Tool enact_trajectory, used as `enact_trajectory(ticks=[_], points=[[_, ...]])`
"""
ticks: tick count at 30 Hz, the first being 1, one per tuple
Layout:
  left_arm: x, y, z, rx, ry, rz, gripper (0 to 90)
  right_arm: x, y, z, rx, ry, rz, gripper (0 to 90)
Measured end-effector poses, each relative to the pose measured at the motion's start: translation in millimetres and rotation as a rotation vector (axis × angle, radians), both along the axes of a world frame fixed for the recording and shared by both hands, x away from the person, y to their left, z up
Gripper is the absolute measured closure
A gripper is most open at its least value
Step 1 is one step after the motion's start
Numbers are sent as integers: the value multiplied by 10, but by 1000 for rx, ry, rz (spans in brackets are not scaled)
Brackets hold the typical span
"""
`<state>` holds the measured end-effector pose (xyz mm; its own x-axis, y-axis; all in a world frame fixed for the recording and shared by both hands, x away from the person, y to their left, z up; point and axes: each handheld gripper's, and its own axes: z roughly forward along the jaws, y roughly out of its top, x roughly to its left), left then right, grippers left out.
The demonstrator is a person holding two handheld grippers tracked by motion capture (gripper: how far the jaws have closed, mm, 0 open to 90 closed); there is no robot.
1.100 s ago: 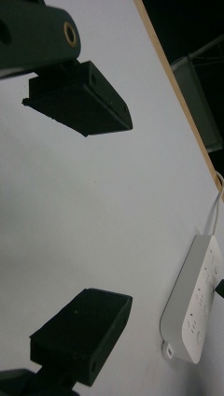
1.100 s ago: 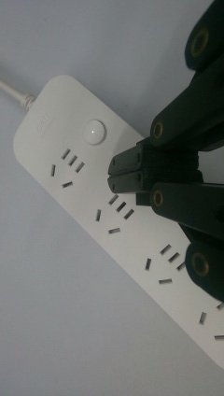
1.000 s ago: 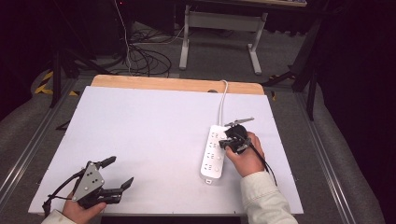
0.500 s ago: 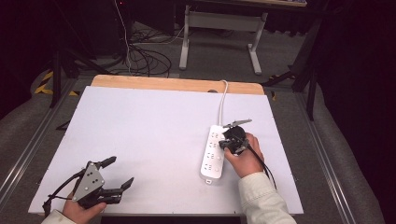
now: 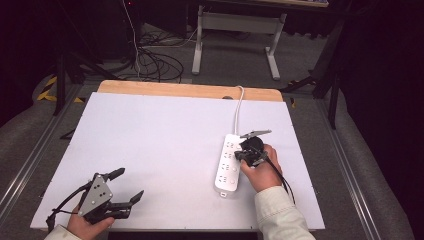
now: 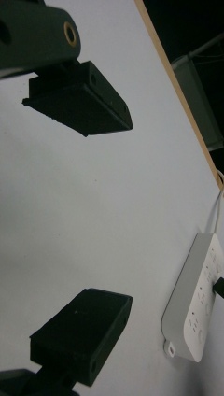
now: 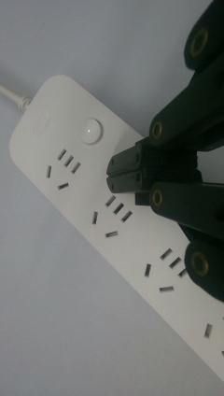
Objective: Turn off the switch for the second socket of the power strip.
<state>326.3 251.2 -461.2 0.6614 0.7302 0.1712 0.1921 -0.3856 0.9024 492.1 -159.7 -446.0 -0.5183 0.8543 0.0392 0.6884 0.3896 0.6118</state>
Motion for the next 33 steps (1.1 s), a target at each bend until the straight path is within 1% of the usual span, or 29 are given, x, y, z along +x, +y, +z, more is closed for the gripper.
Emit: enact_trajectory(ticks=[8,14,17,21,22,26,29,31,32,33], points=[[-1,-6,-2,2,0,-2,155,-6,17,1,-18,-9,11,900],[2,-8,-3,6,-1,-4,155,-15,39,2,-35,-17,9,900],[1,-8,-4,7,0,-4,155,-11,46,8,-41,-11,9,900],[5,-12,-7,8,-1,-2,154,-27,75,4,-66,-24,11,900],[6,-13,-7,11,-2,-2,155,-25,79,-2,-71,-18,10,900],[3,-12,-7,11,-4,-1,154,-22,66,0,-58,-13,4,900],[3,-8,-5,8,-2,-2,154,-36,69,-3,-61,-27,5,900],[4,-8,-6,1,2,1,154,-46,68,-12,-54,-38,0,900],[4,-9,-6,0,1,0,154,-49,58,-10,-40,-37,-7,900],[4,-9,-6,2,1,0,154,-58,42,7,-14,-43,-16,900]])
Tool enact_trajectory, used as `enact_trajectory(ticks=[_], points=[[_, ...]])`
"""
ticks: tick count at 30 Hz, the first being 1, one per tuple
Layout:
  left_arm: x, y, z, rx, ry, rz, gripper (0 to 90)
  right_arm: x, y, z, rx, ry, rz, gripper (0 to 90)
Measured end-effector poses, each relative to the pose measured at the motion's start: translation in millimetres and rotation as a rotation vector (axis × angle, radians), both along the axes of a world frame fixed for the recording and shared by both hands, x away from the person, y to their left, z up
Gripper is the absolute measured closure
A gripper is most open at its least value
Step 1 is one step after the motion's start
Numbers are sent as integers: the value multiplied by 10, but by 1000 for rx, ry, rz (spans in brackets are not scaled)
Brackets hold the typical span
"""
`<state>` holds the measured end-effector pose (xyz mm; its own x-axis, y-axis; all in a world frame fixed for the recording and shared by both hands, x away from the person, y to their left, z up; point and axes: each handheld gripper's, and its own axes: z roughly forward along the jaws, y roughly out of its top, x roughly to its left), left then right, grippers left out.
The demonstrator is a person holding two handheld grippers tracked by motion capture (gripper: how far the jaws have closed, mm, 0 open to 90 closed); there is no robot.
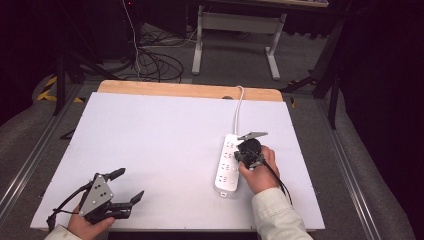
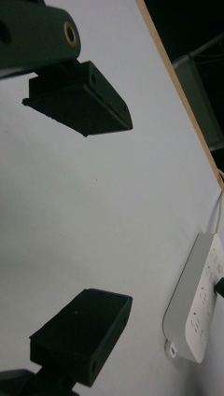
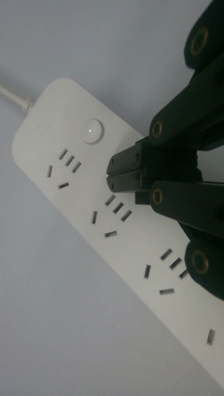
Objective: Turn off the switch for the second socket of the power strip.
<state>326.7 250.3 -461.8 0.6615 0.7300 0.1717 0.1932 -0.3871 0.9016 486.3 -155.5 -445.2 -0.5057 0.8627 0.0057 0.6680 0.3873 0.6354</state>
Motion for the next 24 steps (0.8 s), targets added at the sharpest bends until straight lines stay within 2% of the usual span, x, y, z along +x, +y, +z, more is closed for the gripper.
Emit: enact_trajectory(ticks=[2,5,11,24], points=[[2,1,0,0,-1,-1,154,-4,-12,-7,16,-5,1,900],[2,8,4,-2,1,-2,154,-50,1,-3,22,-42,26,900],[2,14,9,2,-7,-1,154,-104,18,150,46,-88,35,900],[2,11,8,2,-7,0,154,-229,-21,415,111,-156,52,900]])
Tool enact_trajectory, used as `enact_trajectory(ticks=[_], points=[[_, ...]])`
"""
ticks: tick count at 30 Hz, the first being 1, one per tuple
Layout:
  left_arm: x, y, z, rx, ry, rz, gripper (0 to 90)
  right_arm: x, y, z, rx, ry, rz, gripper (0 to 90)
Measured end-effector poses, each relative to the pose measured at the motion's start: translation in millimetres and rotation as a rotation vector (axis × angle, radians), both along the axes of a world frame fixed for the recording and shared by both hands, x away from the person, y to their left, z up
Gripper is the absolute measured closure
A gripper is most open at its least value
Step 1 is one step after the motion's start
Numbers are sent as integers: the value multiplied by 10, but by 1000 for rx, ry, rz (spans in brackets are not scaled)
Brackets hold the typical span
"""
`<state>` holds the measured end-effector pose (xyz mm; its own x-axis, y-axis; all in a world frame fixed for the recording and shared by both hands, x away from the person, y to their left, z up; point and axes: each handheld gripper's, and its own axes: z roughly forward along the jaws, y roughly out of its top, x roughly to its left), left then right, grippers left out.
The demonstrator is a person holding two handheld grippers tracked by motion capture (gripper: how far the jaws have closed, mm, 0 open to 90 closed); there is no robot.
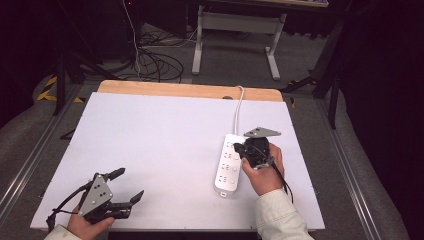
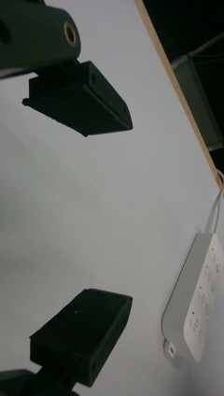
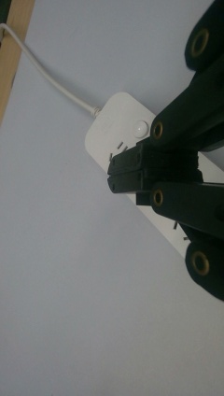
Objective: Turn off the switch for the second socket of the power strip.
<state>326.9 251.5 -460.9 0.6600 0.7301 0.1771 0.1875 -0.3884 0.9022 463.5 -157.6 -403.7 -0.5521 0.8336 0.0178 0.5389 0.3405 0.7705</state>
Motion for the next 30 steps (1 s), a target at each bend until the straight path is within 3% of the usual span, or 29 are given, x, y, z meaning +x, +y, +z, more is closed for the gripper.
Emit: enact_trajectory(ticks=[10,22,26,30], points=[[1,2,0,0,1,0,154,-134,-113,139,76,-51,7,900],[0,-1,-2,0,3,1,154,-183,-181,181,89,-60,15,900],[0,2,1,0,1,2,154,-183,-188,173,75,-103,61,790],[-3,0,1,-1,0,2,154,-213,-229,203,116,-127,91,642]])
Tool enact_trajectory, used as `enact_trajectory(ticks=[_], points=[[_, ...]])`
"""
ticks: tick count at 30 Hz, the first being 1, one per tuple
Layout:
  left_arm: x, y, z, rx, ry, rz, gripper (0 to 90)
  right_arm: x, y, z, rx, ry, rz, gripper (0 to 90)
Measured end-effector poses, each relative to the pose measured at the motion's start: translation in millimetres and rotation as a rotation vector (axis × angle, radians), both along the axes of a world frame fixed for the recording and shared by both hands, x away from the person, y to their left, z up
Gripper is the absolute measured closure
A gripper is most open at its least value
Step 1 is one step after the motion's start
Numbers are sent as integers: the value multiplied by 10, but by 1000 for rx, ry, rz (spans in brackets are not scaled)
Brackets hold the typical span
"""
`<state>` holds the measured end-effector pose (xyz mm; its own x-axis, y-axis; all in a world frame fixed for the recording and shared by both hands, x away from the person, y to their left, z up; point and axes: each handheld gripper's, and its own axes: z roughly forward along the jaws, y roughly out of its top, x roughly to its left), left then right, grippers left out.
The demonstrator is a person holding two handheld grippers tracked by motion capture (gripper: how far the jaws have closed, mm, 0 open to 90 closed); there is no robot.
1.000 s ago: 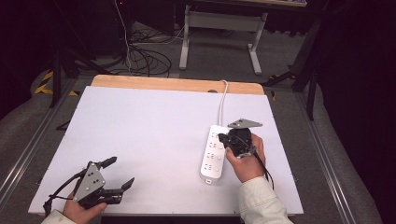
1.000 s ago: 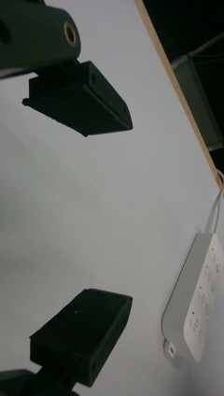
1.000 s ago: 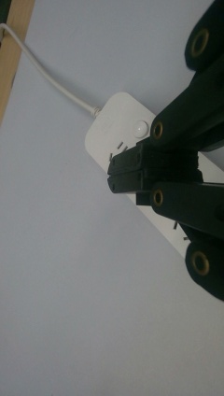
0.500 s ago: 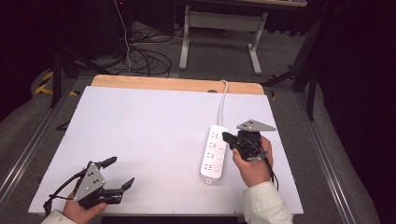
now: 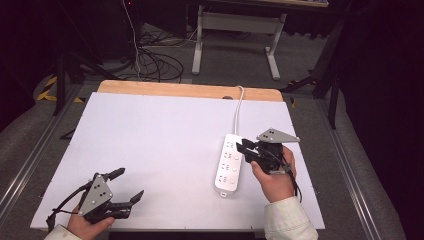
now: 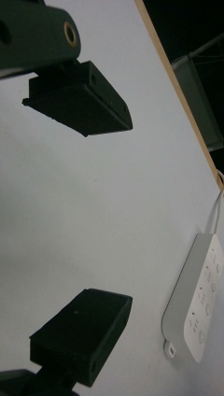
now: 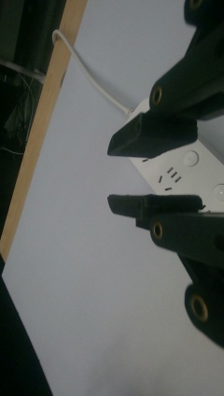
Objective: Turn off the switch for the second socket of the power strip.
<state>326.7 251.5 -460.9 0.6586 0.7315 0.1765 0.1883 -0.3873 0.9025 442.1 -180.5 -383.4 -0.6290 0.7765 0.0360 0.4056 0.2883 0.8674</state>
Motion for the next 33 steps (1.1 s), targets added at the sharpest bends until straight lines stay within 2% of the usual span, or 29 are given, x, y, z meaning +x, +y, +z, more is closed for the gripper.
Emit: enact_trajectory(ticks=[3,5,7,14,24,28,33], points=[[-4,-3,-1,0,2,-1,155,-38,-43,24,10,-24,23,550],[-2,-2,-1,1,2,-1,155,-78,-73,30,15,19,4,463],[-2,-5,-5,-3,8,-1,154,-109,-107,36,4,13,12,448],[-3,9,4,-9,5,4,154,-223,-203,-20,32,-21,67,319],[-10,29,18,-10,1,11,154,-345,-385,-262,69,-58,157,154],[-12,39,24,-10,4,14,155,-381,-462,-378,80,-73,182,127],[-16,47,30,-9,6,16,158,-408,-544,-548,80,-65,208,90]])
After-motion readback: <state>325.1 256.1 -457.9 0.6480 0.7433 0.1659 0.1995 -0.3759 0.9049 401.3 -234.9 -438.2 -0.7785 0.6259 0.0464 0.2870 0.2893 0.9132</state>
